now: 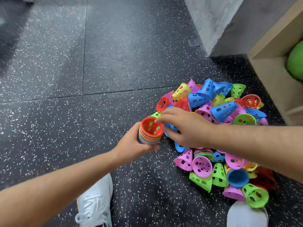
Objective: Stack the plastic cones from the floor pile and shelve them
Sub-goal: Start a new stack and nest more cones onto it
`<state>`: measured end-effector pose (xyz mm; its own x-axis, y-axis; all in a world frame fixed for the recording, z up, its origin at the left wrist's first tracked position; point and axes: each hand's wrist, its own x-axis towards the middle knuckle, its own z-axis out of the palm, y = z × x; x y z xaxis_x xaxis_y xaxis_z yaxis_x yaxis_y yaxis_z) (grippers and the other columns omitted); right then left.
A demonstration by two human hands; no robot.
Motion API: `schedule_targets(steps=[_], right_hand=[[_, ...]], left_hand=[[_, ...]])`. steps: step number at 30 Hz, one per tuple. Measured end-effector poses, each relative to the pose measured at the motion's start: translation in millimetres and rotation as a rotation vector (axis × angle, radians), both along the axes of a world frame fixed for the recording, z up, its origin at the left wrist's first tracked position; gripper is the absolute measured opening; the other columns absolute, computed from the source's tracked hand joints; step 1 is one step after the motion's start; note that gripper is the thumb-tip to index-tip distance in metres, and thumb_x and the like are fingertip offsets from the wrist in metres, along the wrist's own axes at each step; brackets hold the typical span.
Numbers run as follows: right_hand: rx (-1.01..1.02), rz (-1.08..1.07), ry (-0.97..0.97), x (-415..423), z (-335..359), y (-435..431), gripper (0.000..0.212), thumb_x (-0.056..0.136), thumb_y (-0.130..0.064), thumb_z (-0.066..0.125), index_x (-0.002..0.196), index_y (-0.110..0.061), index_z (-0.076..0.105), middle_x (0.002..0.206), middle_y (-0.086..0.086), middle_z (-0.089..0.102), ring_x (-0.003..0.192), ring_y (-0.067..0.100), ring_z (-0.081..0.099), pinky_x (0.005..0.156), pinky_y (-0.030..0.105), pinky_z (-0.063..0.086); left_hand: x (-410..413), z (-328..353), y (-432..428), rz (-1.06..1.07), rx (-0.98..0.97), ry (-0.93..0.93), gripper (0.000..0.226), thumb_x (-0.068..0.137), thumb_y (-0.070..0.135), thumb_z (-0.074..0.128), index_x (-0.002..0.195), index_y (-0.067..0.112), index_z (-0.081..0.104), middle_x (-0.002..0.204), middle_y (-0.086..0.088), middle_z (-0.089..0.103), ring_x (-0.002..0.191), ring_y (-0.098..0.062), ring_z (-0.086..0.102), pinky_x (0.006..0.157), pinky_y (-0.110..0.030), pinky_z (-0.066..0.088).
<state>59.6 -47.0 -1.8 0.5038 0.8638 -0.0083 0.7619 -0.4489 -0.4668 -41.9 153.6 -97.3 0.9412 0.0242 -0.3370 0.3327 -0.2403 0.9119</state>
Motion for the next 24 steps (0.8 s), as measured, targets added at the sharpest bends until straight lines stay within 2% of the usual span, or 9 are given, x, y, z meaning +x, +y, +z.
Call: schedule_targets(steps=[3, 6, 8, 11, 15, 17, 21, 24], right_hand=[[-0.011, -0.250, 0.001, 7.0, -23.9, 13.1, 0.025, 0.095, -0.015, 0.054, 0.116, -0.012, 0.067, 0.114, 0.002, 0.061, 0.111, 0.023, 0.054, 0.097, 0.030, 0.041], [-0.078, -0.475, 0.031, -1.8, -63.0, 15.0, 0.029, 0.095, -0.012, 0.053, 0.121, -0.012, 0.065, 0.122, 0.002, 0.058, 0.114, 0.026, 0.049, 0.100, 0.041, 0.042], [-0.156, -0.560, 0.103, -13.1, -83.8, 19.3, 0.034, 0.097, -0.017, 0.051, 0.129, -0.016, 0.062, 0.135, 0.002, 0.052, 0.124, 0.027, 0.043, 0.105, 0.043, 0.040], [-0.290, -0.546, 0.124, -17.8, -106.2, 23.7, 0.041, 0.099, -0.026, 0.049, 0.140, -0.023, 0.054, 0.157, 0.001, 0.032, 0.140, 0.026, 0.028, 0.114, 0.040, 0.032], [-0.394, -0.485, 0.028, -5.8, -118.4, 26.2, 0.046, 0.099, -0.030, 0.047, 0.144, -0.022, 0.049, 0.164, -0.003, 0.021, 0.143, 0.026, 0.023, 0.117, 0.041, 0.025], [-0.440, -0.450, 0.013, -6.5, -123.2, 30.1, 0.048, 0.100, -0.031, 0.045, 0.146, -0.019, 0.044, 0.165, -0.004, 0.017, 0.143, 0.027, 0.023, 0.118, 0.041, 0.023], [-0.366, -0.488, -0.033, -9.3, -129.8, 41.5, 0.050, 0.097, -0.033, 0.052, 0.143, -0.014, 0.045, 0.163, -0.002, 0.022, 0.137, 0.026, 0.031, 0.114, 0.040, 0.027], [-0.223, -0.542, -0.007, -11.3, -128.6, 46.3, 0.066, 0.088, -0.040, 0.066, 0.142, -0.009, 0.046, 0.154, 0.005, 0.038, 0.138, 0.027, 0.035, 0.117, 0.041, 0.026]], left_hand=[[-0.8, -7.9, 8.0, 0.039, 0.002, -0.019, 0.068, 0.069, 0.016, 0.097, 0.123, 0.031, 0.059, 0.111, 0.012, 0.072, 0.099, -0.001, 0.069, 0.086, -0.023, 0.053], [-5.3, -15.2, 19.6, 0.041, 0.018, -0.002, 0.068, 0.067, 0.025, 0.098, 0.121, 0.038, 0.059, 0.111, 0.014, 0.072, 0.102, -0.004, 0.070, 0.091, -0.028, 0.055], [-6.9, -18.8, 27.7, 0.032, 0.039, 0.018, 0.068, 0.066, 0.027, 0.098, 0.121, 0.038, 0.059, 0.112, 0.013, 0.072, 0.103, -0.004, 0.070, 0.090, -0.028, 0.053], [-5.3, -21.5, 33.0, 0.026, 0.063, 0.030, 0.068, 0.069, 0.018, 0.097, 0.122, 0.035, 0.058, 0.112, 0.012, 0.071, 0.099, 0.002, 0.068, 0.085, -0.018, 0.050], [-3.6, -31.7, 37.4, 0.029, 0.099, 0.043, 0.071, 0.066, 0.027, 0.098, 0.124, 0.037, 0.057, 0.111, 0.022, 0.069, 0.103, 0.001, 0.068, 0.093, -0.026, 0.052], [-4.5, -35.9, 38.9, 0.034, 0.121, 0.051, 0.072, 0.066, 0.029, 0.098, 0.123, 0.038, 0.057, 0.111, 0.021, 0.069, 0.104, 0.001, 0.068, 0.094, -0.028, 0.052], [-4.6, -38.4, 39.8, 0.028, 0.127, 0.059, 0.074, 0.066, 0.024, 0.098, 0.127, 0.031, 0.056, 0.115, 0.014, 0.070, 0.104, 0.000, 0.068, 0.093, -0.025, 0.051], [-4.5, -43.6, 42.0, 0.032, 0.129, 0.066, 0.075, 0.065, 0.024, 0.099, 0.127, 0.033, 0.057, 0.114, 0.016, 0.071, 0.105, -0.001, 0.068, 0.095, -0.026, 0.052]])
